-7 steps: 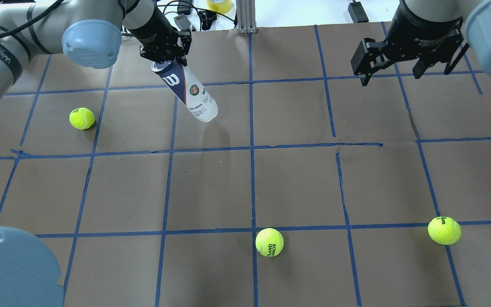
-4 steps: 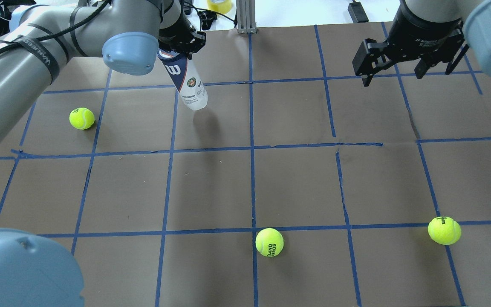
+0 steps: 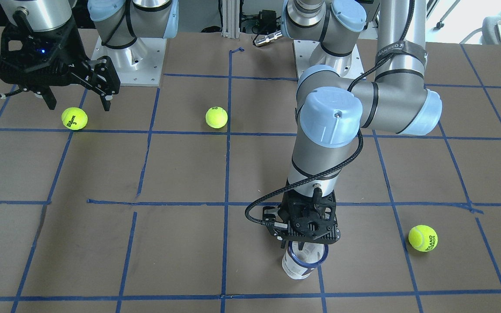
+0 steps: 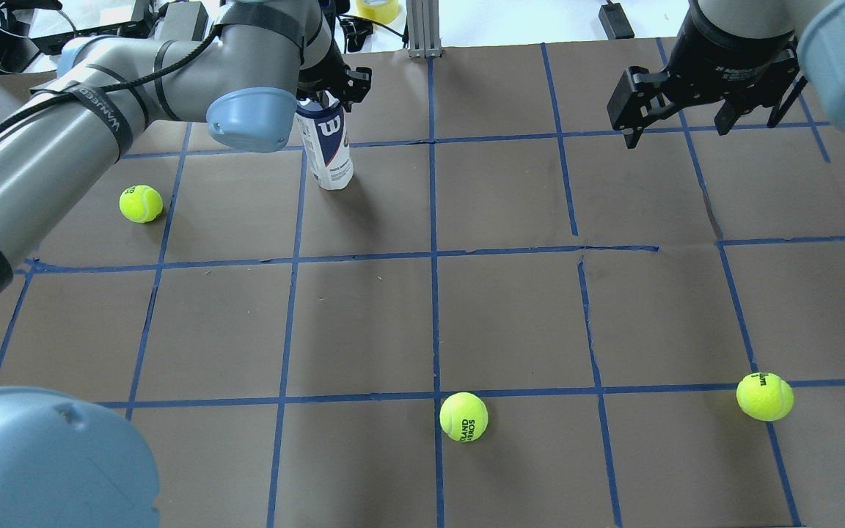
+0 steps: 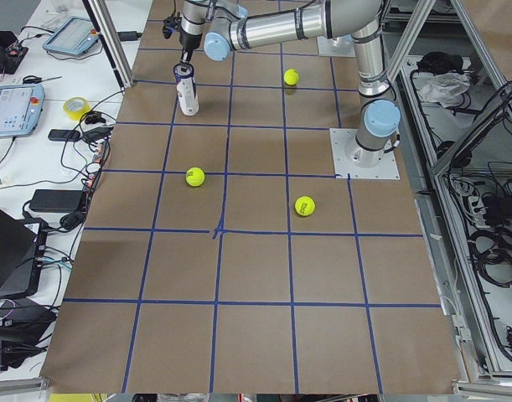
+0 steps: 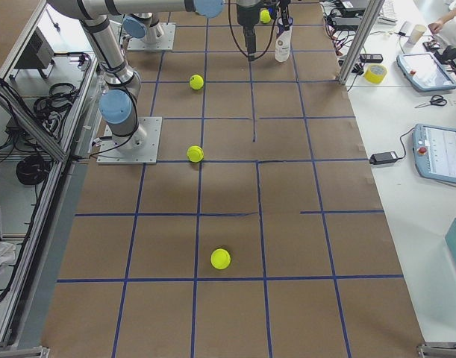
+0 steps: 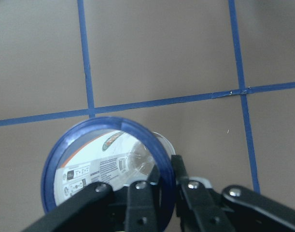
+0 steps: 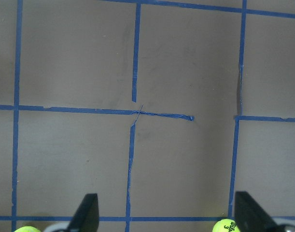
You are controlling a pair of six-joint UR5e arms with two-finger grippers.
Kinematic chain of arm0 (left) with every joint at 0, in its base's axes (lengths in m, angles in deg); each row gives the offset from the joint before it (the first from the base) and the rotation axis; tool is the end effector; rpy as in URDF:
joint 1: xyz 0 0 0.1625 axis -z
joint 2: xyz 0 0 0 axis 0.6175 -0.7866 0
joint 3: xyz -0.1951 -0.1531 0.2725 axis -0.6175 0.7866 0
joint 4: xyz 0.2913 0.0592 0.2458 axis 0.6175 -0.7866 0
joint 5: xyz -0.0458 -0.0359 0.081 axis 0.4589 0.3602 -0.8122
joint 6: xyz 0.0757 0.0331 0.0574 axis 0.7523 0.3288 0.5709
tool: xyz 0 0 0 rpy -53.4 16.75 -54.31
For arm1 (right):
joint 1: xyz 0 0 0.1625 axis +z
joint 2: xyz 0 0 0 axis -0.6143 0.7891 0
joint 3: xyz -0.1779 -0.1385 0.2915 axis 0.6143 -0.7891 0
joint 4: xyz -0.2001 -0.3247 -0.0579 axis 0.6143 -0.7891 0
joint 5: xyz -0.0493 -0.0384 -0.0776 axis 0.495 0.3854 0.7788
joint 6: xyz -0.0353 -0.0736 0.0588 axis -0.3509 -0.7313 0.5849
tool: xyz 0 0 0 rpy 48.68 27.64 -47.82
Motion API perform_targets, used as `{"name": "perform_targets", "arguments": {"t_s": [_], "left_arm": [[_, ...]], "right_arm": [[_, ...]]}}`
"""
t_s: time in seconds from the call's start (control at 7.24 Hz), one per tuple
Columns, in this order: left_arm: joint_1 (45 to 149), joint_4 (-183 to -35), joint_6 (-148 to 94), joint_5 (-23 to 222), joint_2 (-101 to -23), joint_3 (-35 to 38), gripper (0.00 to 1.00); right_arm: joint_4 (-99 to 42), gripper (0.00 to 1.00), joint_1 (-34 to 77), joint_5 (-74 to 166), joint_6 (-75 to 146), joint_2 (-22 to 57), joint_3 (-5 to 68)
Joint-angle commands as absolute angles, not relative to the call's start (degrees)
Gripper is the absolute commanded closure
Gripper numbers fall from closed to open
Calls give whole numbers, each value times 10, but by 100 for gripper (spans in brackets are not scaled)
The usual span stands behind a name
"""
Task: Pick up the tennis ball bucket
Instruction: 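Lift the can with the left gripper and stand it upright farther away, then open the left gripper and raise it away from the upright can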
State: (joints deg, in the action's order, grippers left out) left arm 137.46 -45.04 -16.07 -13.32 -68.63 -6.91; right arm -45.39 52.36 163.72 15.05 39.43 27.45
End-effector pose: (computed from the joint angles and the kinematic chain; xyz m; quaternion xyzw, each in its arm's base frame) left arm -0.2315 -0.6031 0.3124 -0.0444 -0.9853 0.1648 0.0067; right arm 0.1268 -0.4600 0.4595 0.0313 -0.9971 0.0529 0.0444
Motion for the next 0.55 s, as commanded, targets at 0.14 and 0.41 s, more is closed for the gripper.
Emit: {"name": "perform_targets", "arguments": {"t_s": [0.14,0.41], "left_arm": [[1379,-483,-176,-135,-675,-71,0],[1379,-577,-170,-147,-644,-95,0]], "right_arm": [[-455,0,524,1637,151,395,275],[-454,0,524,1637,151,395,275]]}}
